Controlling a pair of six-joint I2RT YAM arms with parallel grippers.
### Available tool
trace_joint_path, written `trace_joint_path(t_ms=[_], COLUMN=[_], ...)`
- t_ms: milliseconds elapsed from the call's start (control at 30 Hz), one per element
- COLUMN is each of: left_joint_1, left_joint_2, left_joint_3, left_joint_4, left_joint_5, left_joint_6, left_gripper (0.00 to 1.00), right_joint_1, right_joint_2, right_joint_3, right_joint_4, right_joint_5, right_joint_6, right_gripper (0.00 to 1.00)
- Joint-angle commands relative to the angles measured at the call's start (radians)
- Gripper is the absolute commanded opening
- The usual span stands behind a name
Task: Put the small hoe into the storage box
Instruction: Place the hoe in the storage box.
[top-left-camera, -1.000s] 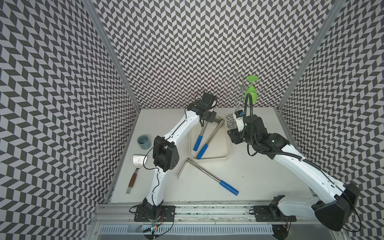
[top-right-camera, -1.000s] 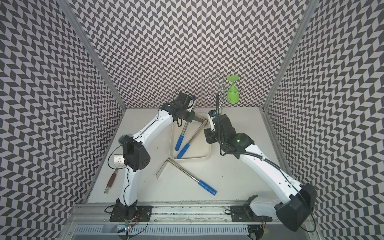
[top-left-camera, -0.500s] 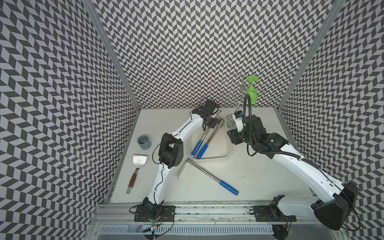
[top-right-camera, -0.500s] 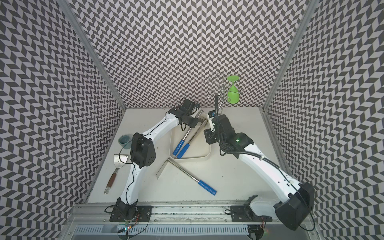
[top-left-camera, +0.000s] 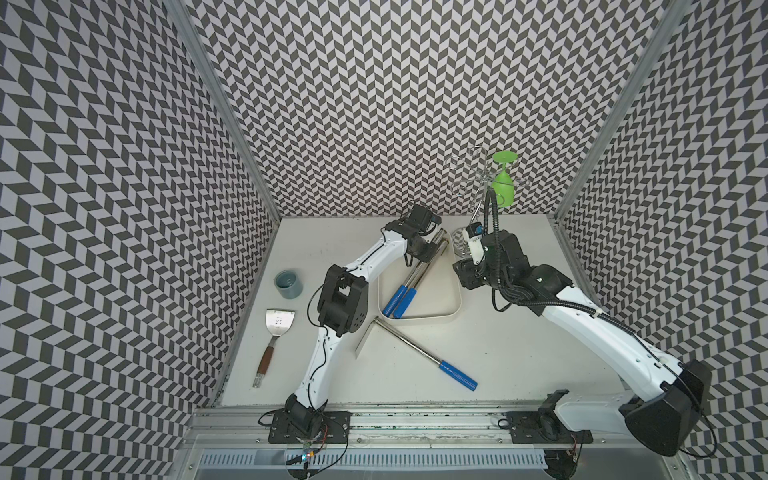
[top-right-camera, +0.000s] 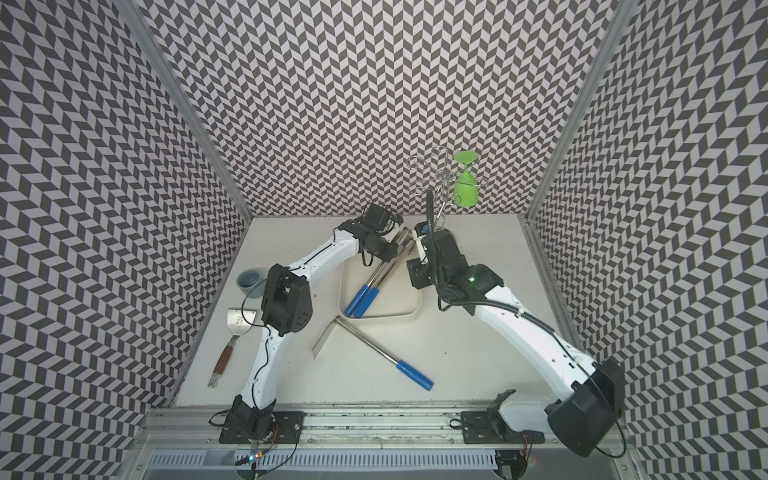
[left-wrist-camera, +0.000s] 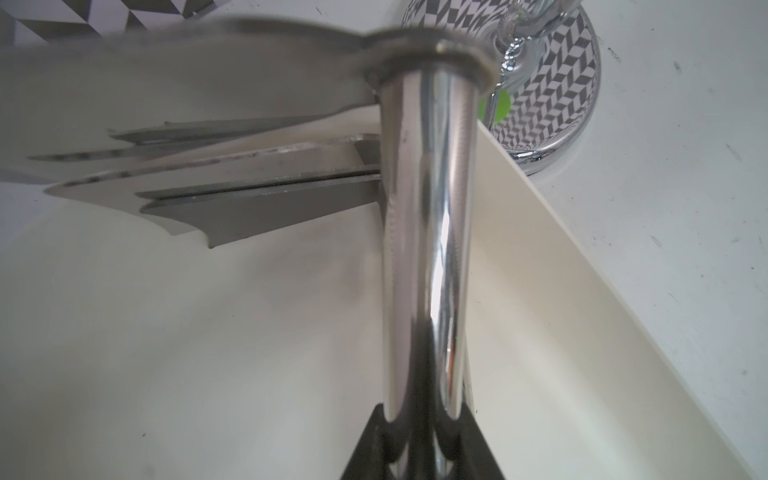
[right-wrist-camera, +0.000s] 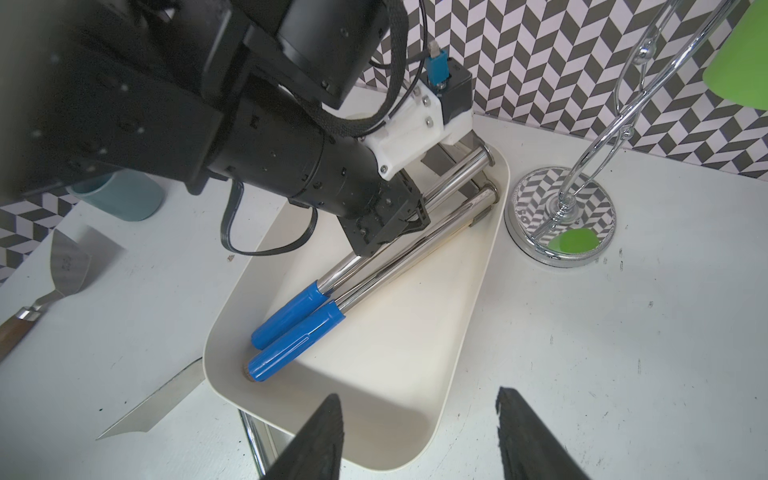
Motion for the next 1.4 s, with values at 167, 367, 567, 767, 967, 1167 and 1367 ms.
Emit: trace_joint_path(t_ms=[167,367,567,767,967,1167,1367], left_joint_1=[0.048,0.083,0.095,0.114,0.13,0.129,0.122], left_joint_2=[-0.102,-0.08,-0.053,-0.047,-0.032,-0.026,-0.005], left_joint_3=[-0.091,-0.127,-0.143,-0.17,-0.19,-0.186,-0.171], left_joint_4=[-0.028,-0.047,-0.045,-0.037,-0.03,-0.021,-0.004], left_joint_5=[0.123,0.163,0.227,0.299,0.338,0.341,0.356], left_joint_6=[-0.026,-0.05,-0.07,-0.098,-0.109,-0.115,-0.128], left_gripper=[0.0,0.0,0.0,0.02,0.11,0.23,0.29], right_joint_1=[0.003,0.003,0.003,0.002,0.003,0.003,0.001], right_joint_2=[0.003,0.0,-0.005,-0.005,-0.005,-0.009,-0.011], right_joint_3=[-0.003,-0.012,-0.021,-0.022,-0.024,-0.03,-0.033], right_joint_4=[0.027,0.031,0.034,0.035,0.038,0.039,0.043], right_joint_5=[0.015,0.012,0.012,0.013,0.011,0.015,0.011], right_joint_6=[-0.002,-0.002,-0.002,-0.002,-0.002,-0.004,-0.002], right_gripper=[0.6,0.6,0.6,0.61,0.61,0.61,0.61])
